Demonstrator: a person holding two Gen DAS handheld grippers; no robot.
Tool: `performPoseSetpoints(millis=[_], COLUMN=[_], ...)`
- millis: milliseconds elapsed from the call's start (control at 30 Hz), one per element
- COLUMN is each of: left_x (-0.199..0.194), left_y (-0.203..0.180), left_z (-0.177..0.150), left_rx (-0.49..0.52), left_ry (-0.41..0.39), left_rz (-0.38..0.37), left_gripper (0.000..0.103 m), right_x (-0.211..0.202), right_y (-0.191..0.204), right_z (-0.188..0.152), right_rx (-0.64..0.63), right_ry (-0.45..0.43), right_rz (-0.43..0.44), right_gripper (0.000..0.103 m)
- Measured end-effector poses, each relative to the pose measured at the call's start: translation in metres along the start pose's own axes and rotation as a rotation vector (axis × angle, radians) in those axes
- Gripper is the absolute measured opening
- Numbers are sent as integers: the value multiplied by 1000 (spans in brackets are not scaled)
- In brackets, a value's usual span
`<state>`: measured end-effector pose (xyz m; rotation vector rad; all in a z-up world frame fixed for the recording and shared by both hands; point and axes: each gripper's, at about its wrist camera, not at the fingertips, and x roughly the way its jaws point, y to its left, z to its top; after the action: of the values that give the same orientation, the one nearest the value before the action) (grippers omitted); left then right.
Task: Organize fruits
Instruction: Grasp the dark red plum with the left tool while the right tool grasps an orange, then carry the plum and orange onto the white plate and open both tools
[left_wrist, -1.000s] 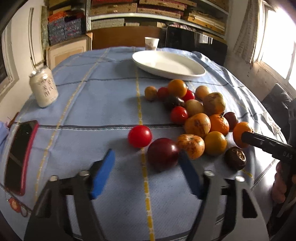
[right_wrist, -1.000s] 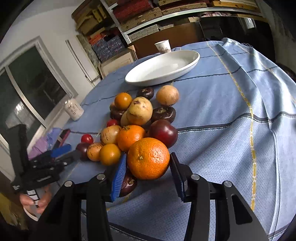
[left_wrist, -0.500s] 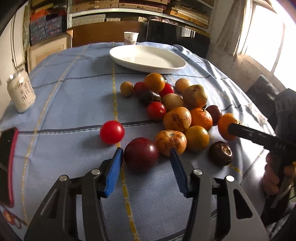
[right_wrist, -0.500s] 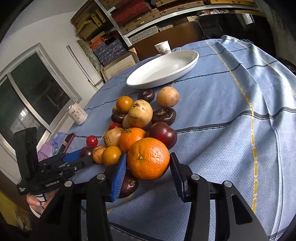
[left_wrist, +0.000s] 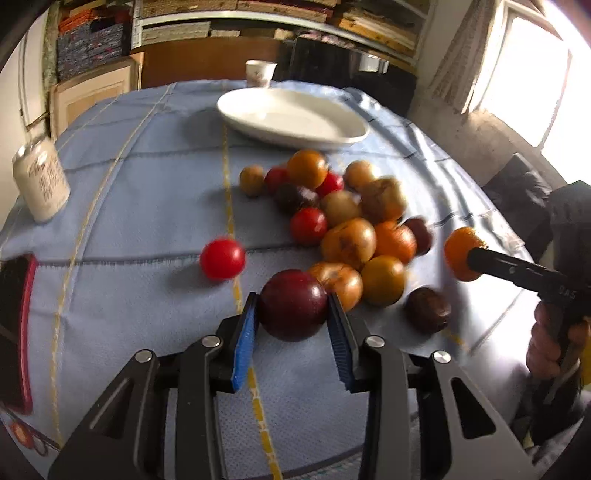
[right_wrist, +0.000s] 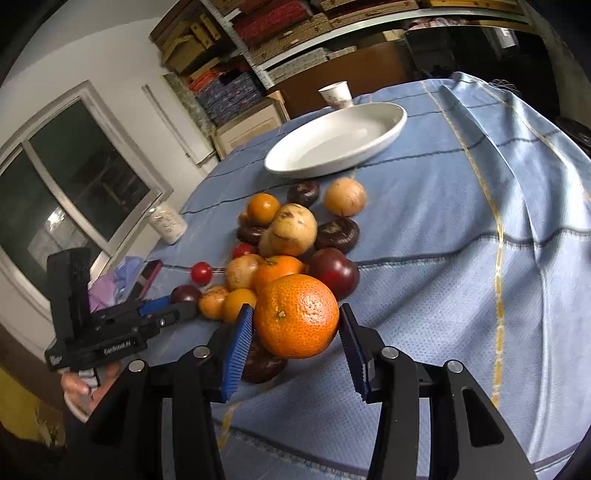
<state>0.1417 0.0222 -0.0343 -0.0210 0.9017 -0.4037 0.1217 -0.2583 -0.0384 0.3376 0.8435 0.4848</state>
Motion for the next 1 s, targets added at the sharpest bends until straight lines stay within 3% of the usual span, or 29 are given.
performPoseSetpoints(millis=[200, 400, 500, 667, 867, 933, 1000], left_x=[-25, 3, 41, 103, 152, 160, 160], left_y=[-7, -15, -15, -6, -1, -1, -1], left_z=[48, 121, 161, 208, 224, 225, 225], left_rx=[44, 60, 72, 64, 70, 72, 68], left_ry=[-85, -127, -90, -13, 65, 76, 65], left_rz=[6, 52, 85, 105, 129, 138, 156], left_gripper=[36, 36, 36, 36, 36, 39, 62], right_x=[-15, 18, 54, 110, 145, 149, 151], right_y=[6, -2, -16, -37, -46, -44, -42], right_z=[45, 105, 136, 172, 186, 185, 185], right_rx=[-40, -39, -35, -31, -17, -38, -57], right_ry=[14, -100, -125, -78, -15, -5, 0], right_rz=[-9, -73, -129, -182, -185, -192, -209], right_gripper=[48, 48, 48, 48, 48, 49, 53])
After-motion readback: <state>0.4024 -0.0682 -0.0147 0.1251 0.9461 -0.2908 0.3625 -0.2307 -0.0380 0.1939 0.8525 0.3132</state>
